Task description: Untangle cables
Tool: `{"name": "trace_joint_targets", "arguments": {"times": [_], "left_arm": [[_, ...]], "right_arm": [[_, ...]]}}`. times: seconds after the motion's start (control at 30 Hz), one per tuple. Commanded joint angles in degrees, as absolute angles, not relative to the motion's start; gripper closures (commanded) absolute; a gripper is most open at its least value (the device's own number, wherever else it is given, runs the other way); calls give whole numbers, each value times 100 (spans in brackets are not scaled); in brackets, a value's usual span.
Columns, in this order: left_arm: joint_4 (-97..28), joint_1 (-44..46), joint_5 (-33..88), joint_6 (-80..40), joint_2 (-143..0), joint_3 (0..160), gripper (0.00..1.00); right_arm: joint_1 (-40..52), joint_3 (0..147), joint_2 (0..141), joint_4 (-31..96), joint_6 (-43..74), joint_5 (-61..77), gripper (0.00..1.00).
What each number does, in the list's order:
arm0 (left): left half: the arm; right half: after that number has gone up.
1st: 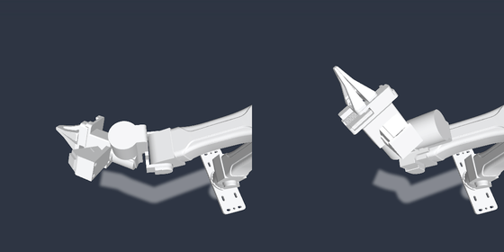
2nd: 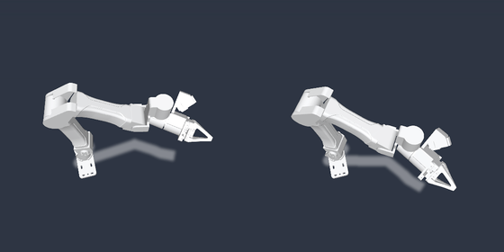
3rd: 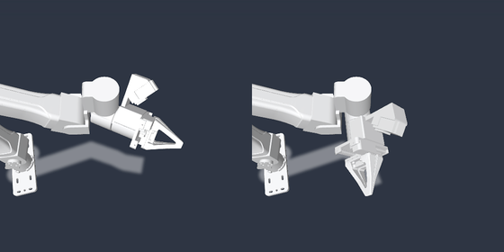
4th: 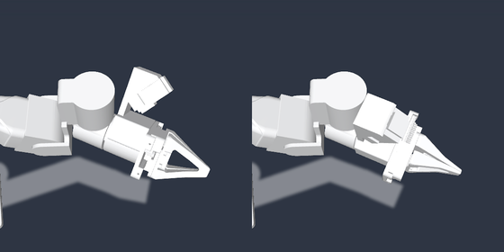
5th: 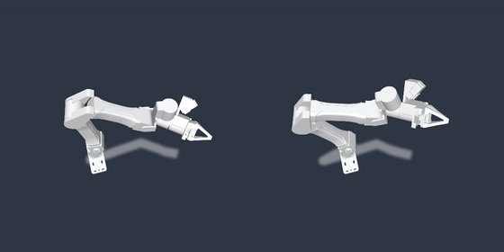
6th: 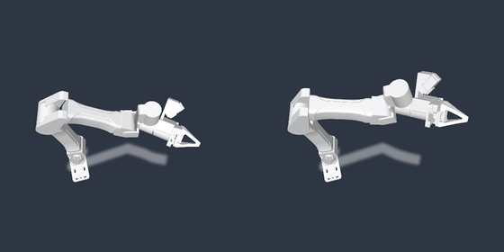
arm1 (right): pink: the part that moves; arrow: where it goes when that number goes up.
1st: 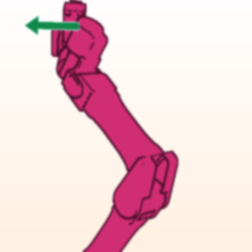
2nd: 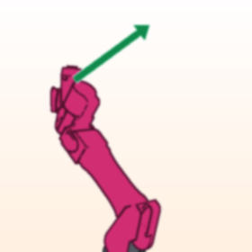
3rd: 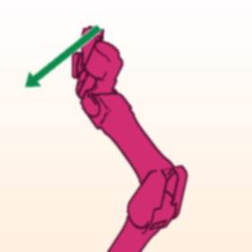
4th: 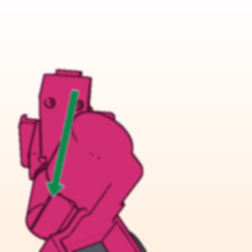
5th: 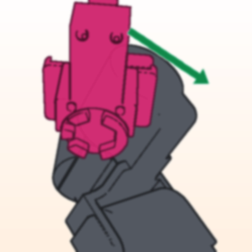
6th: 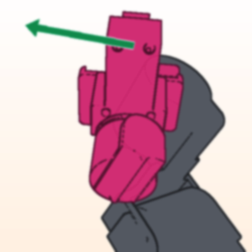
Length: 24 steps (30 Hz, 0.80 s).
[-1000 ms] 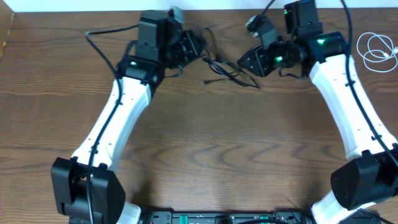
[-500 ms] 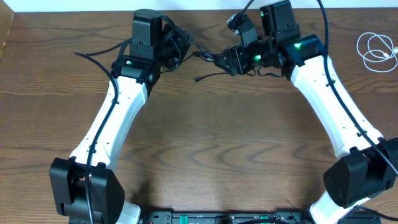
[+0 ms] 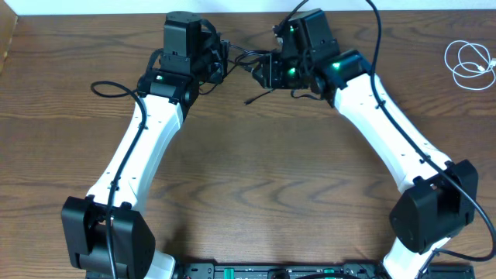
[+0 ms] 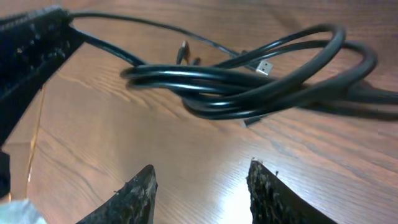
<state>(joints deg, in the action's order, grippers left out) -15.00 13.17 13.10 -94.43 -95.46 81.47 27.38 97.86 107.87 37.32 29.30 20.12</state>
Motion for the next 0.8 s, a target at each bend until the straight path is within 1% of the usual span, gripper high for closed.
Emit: {"name": "trace_joint_targets", "arguments": {"times": [0.0, 0.23, 0.43, 0.53, 0.6, 0.67, 0.7, 0.73, 0.77], "left_arm": [[-1494, 1293, 1267, -9699, -9435, 8274, 93], [-1498, 1295, 1317, -9697, -9435, 8274, 92], [-1608, 1295, 1437, -9697, -9435, 8274, 92], [-1708, 1295, 1439, -9697, -9435, 8274, 93], [-1734, 1293, 1455, -9697, -9435, 8274, 93], [-1758, 1295, 1457, -9695, -9435, 8274, 93], [-1767, 1295, 1468, -9695, -9435, 8274, 93], [-1772, 1297, 1481, -9697, -9435, 8274, 93], [-1772, 1297, 1500, -9695, -9435, 8274, 93]], "right_arm": [[2842, 9771, 10978, 3575, 3374, 1546, 55], [2845, 9771, 11356, 2692, 3385, 1413, 53], [2845, 9771, 11496, 2099, 3382, 1039, 51], [2845, 9771, 11559, 1887, 3382, 1013, 52], [2842, 9771, 11601, 1798, 3382, 978, 56], [2842, 9771, 11616, 1737, 3378, 976, 64], [2845, 9771, 11618, 1710, 3371, 976, 71], [2845, 9771, 11616, 1686, 3350, 976, 82], [2845, 9771, 11616, 1664, 3308, 978, 85]]}}
